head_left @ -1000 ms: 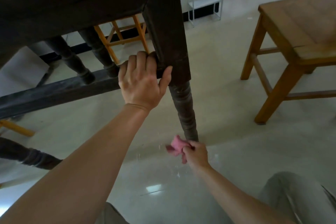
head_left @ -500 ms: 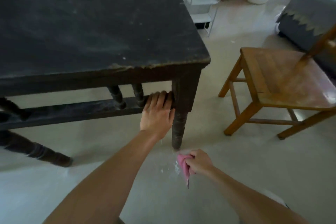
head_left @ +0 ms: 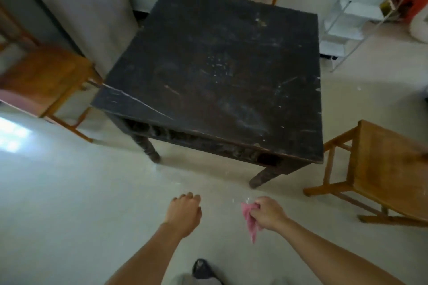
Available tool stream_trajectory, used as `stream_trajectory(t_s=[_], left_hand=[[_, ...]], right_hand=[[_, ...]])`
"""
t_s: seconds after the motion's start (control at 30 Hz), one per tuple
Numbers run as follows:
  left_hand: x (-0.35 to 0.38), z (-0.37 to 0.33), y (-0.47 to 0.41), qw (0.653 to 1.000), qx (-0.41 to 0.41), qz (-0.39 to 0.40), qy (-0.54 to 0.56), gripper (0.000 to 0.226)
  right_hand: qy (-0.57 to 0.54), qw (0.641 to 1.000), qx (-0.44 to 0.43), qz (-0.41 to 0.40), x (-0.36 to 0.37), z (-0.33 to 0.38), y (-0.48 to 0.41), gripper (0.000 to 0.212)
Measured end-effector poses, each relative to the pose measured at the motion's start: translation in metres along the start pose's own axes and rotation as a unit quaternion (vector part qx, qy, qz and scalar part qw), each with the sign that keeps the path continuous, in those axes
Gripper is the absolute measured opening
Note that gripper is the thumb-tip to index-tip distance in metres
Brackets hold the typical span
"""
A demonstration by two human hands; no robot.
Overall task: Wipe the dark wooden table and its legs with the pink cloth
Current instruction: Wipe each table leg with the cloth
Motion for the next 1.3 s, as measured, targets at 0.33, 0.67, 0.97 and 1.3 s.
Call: stream_trajectory(t_s=[0.33, 0.67, 0.97, 1.3], left_hand=[[-0.106, 0.154, 0.114, 0.985, -0.147, -0.065, 0.060, 0.034], [-0.210, 0.298, 0.119, 0.959, -0.196, -0.194, 0.071, 0.036], [-0.292, 0.405, 0.036, 0.966, -0.142, -0.206, 0.067, 0.037], [-0.316, 0.520, -0.041, 0.987, 0.002, -0.162, -0.010, 0.036]], right_hand=[[0.080, 0.983, -0.154, 0.062, 0.001, 0.259, 0.065, 0.020], [0.102, 0.946, -0.306, 0.023, -0.037, 0.467, 0.045, 0.010], [0.058, 0.954, -0.293, -0.004, -0.069, 0.600, -0.032, 0.013], [-0.039, 0.978, -0.179, -0.102, -0.052, 0.659, -0.075, 0.014]])
Point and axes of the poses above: each hand's wrist, its own y-axis away from the middle knuckle, its own x-axis out of the palm, z = x × y, the point moved 6 cm from there along -y, towards the middle knuckle, and after that the axes turned 9 degrees about -y, right-handed, at the moved point
